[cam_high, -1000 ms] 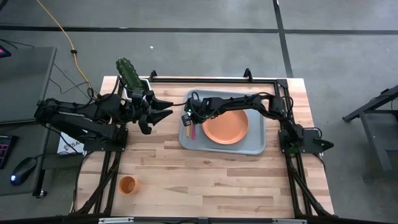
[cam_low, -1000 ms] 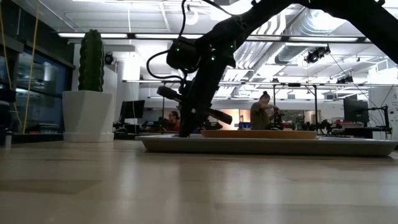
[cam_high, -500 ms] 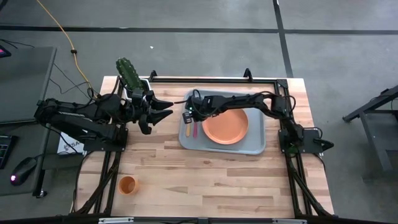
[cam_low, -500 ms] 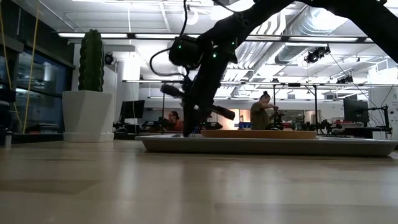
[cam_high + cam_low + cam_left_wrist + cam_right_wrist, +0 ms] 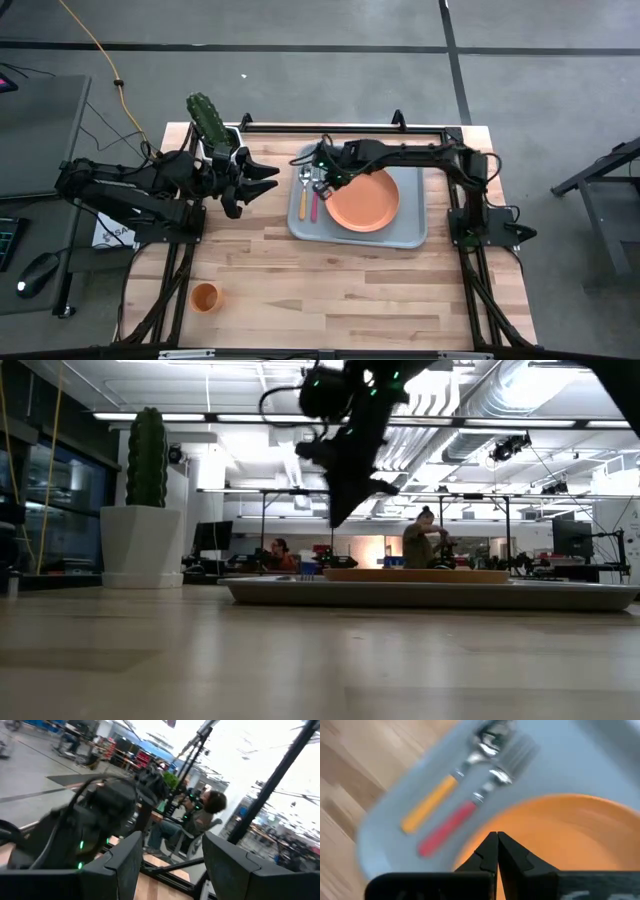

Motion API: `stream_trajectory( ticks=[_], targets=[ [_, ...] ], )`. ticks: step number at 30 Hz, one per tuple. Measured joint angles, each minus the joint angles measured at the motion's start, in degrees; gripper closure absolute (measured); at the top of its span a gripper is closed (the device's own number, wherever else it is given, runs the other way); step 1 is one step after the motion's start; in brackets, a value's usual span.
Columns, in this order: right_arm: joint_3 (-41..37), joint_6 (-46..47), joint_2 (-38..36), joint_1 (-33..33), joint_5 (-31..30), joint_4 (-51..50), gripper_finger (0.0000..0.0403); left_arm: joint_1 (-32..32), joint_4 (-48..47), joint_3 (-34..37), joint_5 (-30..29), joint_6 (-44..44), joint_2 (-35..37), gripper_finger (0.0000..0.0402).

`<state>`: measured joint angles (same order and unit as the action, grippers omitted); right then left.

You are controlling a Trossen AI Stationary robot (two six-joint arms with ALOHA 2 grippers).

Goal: Pick and place plate/cup/fork/spoon on tray
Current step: Put the orange cup to the top right of the orange plate on the gray serving tray

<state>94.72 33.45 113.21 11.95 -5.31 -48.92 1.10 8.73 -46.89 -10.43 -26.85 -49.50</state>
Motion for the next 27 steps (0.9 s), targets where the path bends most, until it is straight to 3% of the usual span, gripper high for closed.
stream_trajectory(
  ticks=[5,8,15,19,27],
  targets=[
    [-0.2,-6.1,-5.3,-1.0,-5.7,-10.0,0.0403,0.0,-0.1,0.0,1.1,0.4,0.0,0.0208],
    [-5.7,-6.1,-11.4,-2.0,-7.1,-7.8,0.0403,0.0,-0.1,0.0,1.1,1.9,0.0,0.0208],
    [-31.0,4.2,-32.7,-6.2,-3.7,11.6,0.0403,0.0,-0.1,0.0,1.4,5.2,0.0,0.0208],
    [-41.4,6.6,-44.2,-9.4,-3.6,27.0,0.0403,0.0,-0.4,0.0,1.4,8.6,0.0,0.0208],
    [-50.6,-11.0,-58.7,-12.2,-3.6,57.5,0.0403,0.0,-2.9,0.0,1.4,17.0,0.0,0.0208]
  ],
)
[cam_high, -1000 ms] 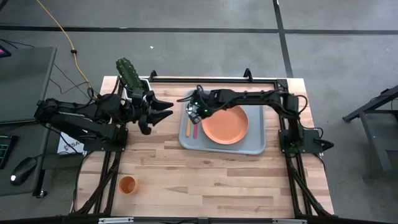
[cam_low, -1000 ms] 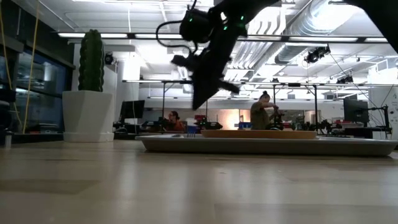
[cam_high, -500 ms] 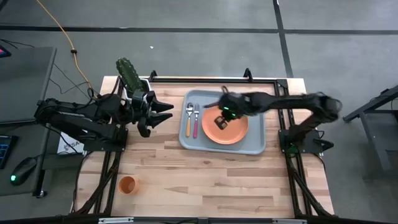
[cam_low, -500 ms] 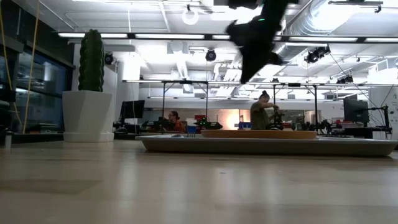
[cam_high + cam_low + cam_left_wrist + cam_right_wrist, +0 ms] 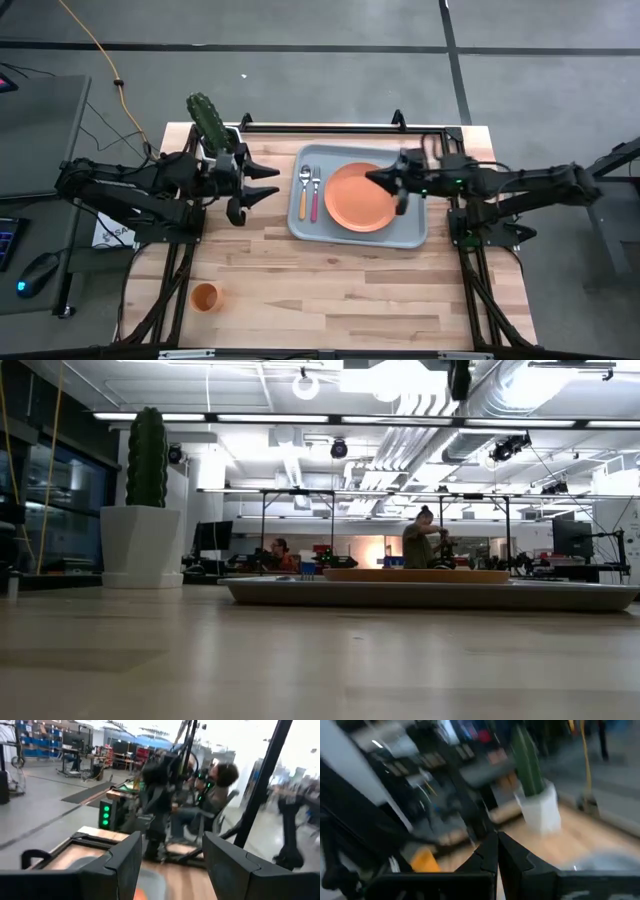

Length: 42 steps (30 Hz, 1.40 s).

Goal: Pick and place plate/cup/fork/spoon on tray
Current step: Put the orange cup to the top right of the orange plate on the gray serving tray

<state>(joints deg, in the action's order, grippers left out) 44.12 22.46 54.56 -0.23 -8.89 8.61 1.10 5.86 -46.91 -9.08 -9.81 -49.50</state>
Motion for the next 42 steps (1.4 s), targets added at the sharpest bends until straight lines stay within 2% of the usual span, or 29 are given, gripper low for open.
stream_trajectory(
  ticks=[5,11,14,17,21,24,27,33,37,42],
  targets=[
    [-0.9,-4.7,-3.7,0.2,-0.8,6.1,0.0403,0.0,-3.7,0.0,-0.6,2.5,0.0,0.0208],
    [-0.4,-5.6,-4.4,0.2,-2.2,6.2,0.0403,0.0,-4.4,0.0,-0.7,1.6,0.0,0.0208],
    [-0.4,-7.4,-4.3,0.2,-1.0,5.5,0.0403,0.0,-4.4,0.0,-0.7,1.4,0.0,0.0208],
    [-0.4,-10.9,-4.3,0.2,3.5,5.4,0.0402,0.0,-4.4,0.0,-0.7,1.1,0.0,0.0208],
    [-0.4,-8.1,-4.3,0.2,4.9,5.3,0.0396,0.0,-4.4,0.0,-0.8,1.0,0.0,0.0208],
    [-0.4,-5.8,-4.3,0.2,5.2,5.4,0.0375,0.0,-4.3,0.0,-0.7,1.0,0.0,0.0208],
    [-0.3,-4.5,-4.3,0.2,5.6,4.8,0.0337,0.0,-4.3,0.0,-0.7,0.8,0.0,0.0208],
    [-0.3,-7.3,-4.3,0.2,9.5,3.9,0.0266,0.0,-4.3,0.0,-0.7,-0.4,0.0,0.0208],
    [-0.3,-7.5,-4.3,0.2,9.5,3.9,0.0245,0.0,-4.3,0.0,-0.7,-1.1,0.0,0.0208],
    [-0.3,-7.6,-4.3,0.2,9.5,3.9,0.024,0.0,-4.3,0.0,-0.7,-1.1,0.0,0.0208]
  ],
)
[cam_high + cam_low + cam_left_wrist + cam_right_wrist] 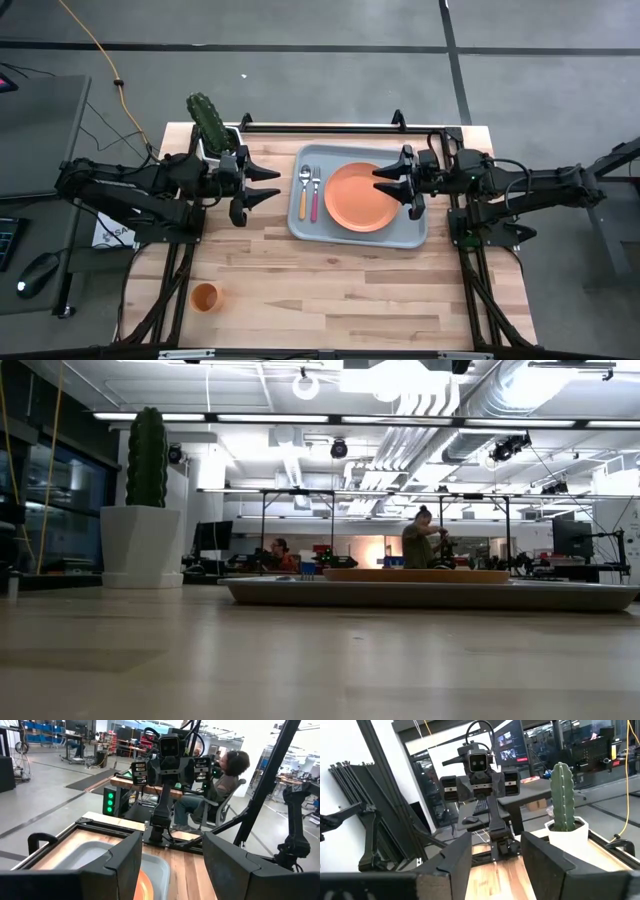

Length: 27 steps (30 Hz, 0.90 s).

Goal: Pick and place plate/cup/fork/spoon on tray
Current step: Put the orange cup to the top right of the orange plate on the gray serving tray

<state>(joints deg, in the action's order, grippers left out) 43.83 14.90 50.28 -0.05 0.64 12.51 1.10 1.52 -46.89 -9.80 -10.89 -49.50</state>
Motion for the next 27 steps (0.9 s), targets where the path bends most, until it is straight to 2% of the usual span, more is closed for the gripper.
stream_trajectory(
  ticks=[5,7,9,13,17,21,24,27],
  targets=[
    [0.0,-1.4,0.0,0.0,-1.2,-0.6,0.024,0.0,-0.3,-0.2,0.1,-1.4,0.0,0.0208],
    [0.0,-1.4,0.0,0.0,-2.2,-1.4,0.024,0.0,-3.0,-1.7,2.1,-2.4,0.0,0.0208],
    [0.0,-0.6,0.0,0.0,-3.0,-1.6,0.024,-0.2,-9.4,-4.7,6.0,-2.5,0.0,0.0208],
    [0.0,0.0,0.0,0.0,-4.0,-2.1,0.024,-3.2,-30.9,-12.1,11.1,-4.8,-1.7,0.0208],
    [0.0,0.1,0.0,0.0,-4.1,-2.1,0.024,-9.6,-50.8,-17.5,15.6,-10.4,-4.6,0.0209],
    [0.0,0.1,0.0,0.0,-4.1,-2.5,0.024,-18.6,-63.9,-18.0,21.2,-18.9,-6.8,0.0209],
    [0.0,0.0,0.0,0.0,-4.1,-2.8,0.024,-26.4,-69.6,-17.7,20.8,-24.3,-8.5,0.0209],
    [0.0,0.1,0.0,0.0,-4.1,-3.3,0.024,-33.9,-70.4,-15.7,17.0,-27.7,-9.5,0.0209]
  ],
)
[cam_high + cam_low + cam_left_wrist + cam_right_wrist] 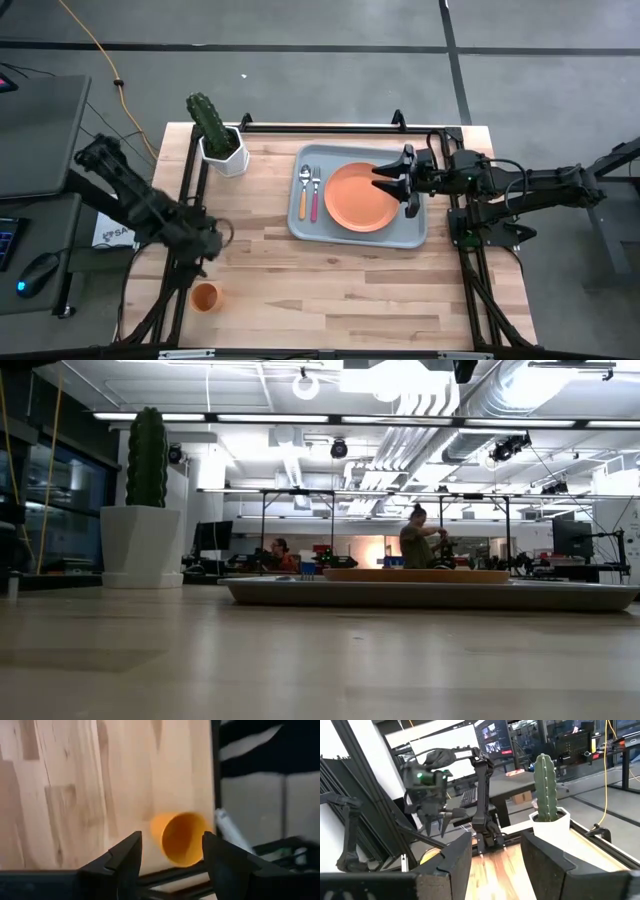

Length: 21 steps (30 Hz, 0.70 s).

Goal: Pick and place plate/cup/fork/spoon on tray
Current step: Put the orange cup to the top right of the orange plate on the gray serving tray

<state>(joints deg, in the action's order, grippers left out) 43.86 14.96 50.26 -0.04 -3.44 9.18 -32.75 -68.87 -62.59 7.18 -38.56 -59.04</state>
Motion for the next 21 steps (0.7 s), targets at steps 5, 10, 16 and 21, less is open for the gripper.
stream_trajectory(
  ticks=[5,10,16,21],
  targets=[
    [0.0,0.0,0.0,0.0,0.0,-0.4,0.024,-9.1,0.9,6.2,-5.4,-4.7,-1.5,0.0209],
    [0.0,0.0,0.0,0.0,0.0,-0.4,0.024,-13.5,9.9,12.8,-5.7,-9.4,-2.3,0.0209],
    [0.0,1.3,0.0,0.0,0.0,-1.2,0.024,-15.7,14.9,17.8,-5.9,-12.0,-3.8,0.0209],
    [0.0,2.0,0.0,0.0,0.0,-2.9,0.024,-16.3,15.5,20.1,-6.1,-14.4,-6.0,0.0209]
  ],
)
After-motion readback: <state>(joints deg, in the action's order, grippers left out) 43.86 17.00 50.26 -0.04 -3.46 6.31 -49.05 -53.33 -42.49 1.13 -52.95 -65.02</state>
